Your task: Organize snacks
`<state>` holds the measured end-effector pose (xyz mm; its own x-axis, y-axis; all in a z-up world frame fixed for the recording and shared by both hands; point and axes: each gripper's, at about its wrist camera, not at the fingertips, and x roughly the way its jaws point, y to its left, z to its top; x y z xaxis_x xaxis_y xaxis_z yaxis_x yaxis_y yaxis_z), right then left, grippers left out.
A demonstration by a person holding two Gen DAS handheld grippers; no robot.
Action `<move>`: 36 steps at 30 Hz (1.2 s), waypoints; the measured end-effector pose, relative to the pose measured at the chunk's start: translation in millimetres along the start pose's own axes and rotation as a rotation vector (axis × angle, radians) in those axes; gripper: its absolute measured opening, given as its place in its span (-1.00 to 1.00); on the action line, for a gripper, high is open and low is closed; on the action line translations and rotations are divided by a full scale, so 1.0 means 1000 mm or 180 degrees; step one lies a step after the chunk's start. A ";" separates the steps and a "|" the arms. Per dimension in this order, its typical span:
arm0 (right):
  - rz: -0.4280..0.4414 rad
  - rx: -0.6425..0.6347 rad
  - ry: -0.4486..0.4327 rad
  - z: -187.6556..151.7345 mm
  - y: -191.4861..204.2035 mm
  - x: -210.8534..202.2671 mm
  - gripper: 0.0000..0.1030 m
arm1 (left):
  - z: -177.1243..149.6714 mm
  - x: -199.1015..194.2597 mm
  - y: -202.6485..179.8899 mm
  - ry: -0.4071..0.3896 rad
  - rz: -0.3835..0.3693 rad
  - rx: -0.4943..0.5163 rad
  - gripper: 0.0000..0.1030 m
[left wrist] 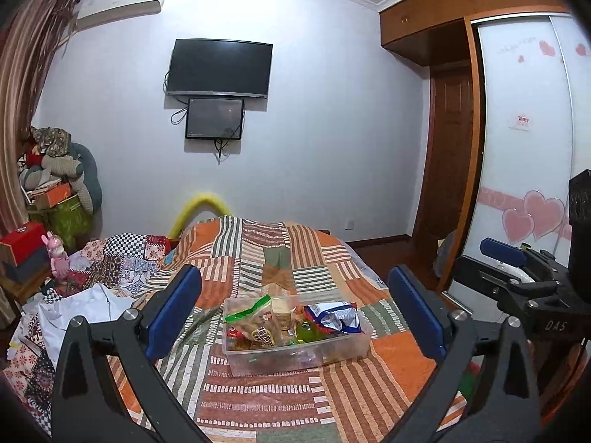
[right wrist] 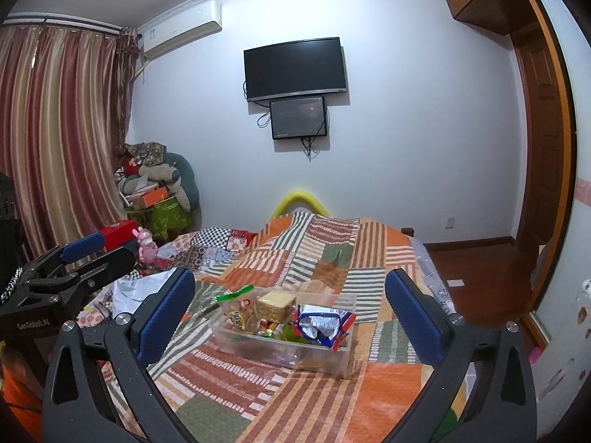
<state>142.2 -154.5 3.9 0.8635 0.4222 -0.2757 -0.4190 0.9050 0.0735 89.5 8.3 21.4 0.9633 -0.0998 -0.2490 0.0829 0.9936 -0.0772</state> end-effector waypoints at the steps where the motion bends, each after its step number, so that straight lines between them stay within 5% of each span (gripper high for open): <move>1: 0.0000 -0.0003 -0.0002 0.000 0.000 0.000 0.99 | -0.001 0.000 -0.001 0.0001 -0.0003 0.0004 0.99; 36: -0.0001 0.0041 0.0004 -0.002 -0.004 -0.004 0.99 | -0.003 0.004 0.001 0.0037 0.0026 -0.0033 0.99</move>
<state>140.0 -159.5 2.6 0.8633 0.4220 -0.2770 -0.4153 0.9057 0.0856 93.0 9.0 17.7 0.9610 -0.0922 -0.2608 0.0722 0.9938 -0.0851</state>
